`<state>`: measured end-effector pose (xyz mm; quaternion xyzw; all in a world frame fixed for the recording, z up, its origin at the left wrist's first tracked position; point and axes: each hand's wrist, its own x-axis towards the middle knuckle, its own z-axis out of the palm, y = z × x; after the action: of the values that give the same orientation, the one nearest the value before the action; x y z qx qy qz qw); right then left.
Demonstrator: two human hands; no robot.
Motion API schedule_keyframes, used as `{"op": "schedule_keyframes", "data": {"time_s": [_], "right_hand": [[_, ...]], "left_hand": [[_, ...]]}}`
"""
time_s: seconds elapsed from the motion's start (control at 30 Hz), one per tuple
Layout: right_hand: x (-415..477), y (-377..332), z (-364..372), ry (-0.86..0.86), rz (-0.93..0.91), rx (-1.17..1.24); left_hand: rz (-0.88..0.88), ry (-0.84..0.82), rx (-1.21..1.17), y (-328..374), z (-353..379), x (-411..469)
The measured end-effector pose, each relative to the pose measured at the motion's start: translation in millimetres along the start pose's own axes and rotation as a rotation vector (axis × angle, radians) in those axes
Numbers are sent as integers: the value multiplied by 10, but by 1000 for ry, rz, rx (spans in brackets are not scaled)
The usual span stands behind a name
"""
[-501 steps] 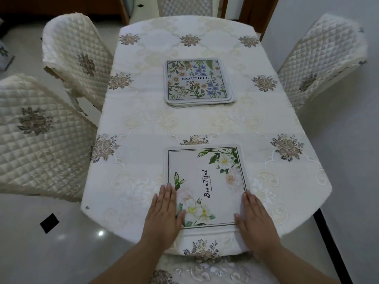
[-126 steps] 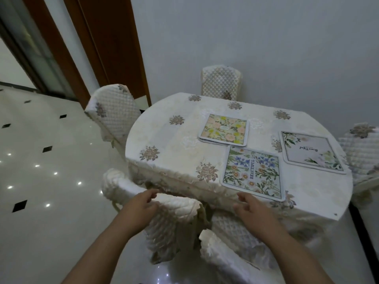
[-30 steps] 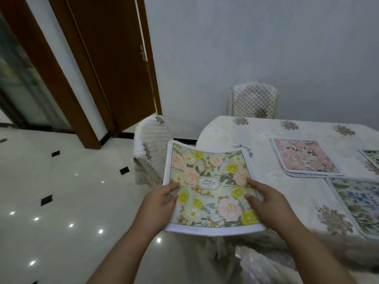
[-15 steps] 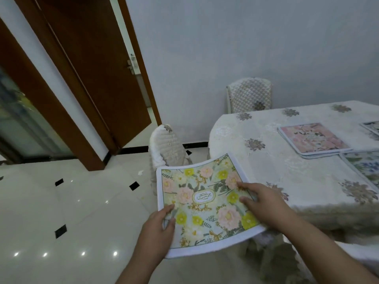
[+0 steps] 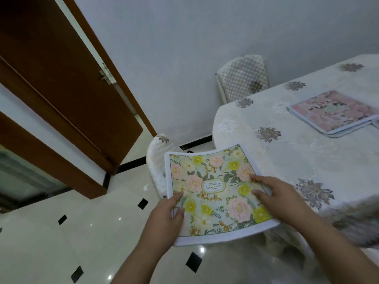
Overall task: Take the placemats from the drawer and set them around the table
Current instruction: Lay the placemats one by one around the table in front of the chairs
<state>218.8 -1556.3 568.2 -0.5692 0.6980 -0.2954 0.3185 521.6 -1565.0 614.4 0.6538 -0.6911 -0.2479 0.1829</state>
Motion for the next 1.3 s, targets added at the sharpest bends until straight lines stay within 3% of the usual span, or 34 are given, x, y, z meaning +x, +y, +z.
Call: {"op": "schedule_keyframes", "data": {"time_s": [0.37, 0.63, 0.97, 1.17, 1.3], "right_hand": [[407, -115, -98, 170, 204, -82], [607, -117, 23, 309, 407, -157], [1184, -112, 711, 419, 613, -92], [1707, 130, 706, 426, 646, -22], [2090, 380, 609, 271, 662, -19]], "left_hand": [[183, -175, -61, 44, 223, 1353], [322, -418, -108, 22, 515, 2295], [409, -732, -14, -38, 739, 3620], [413, -717, 14, 305, 1128, 4255], [400, -678, 114, 383, 1494, 4591]]}}
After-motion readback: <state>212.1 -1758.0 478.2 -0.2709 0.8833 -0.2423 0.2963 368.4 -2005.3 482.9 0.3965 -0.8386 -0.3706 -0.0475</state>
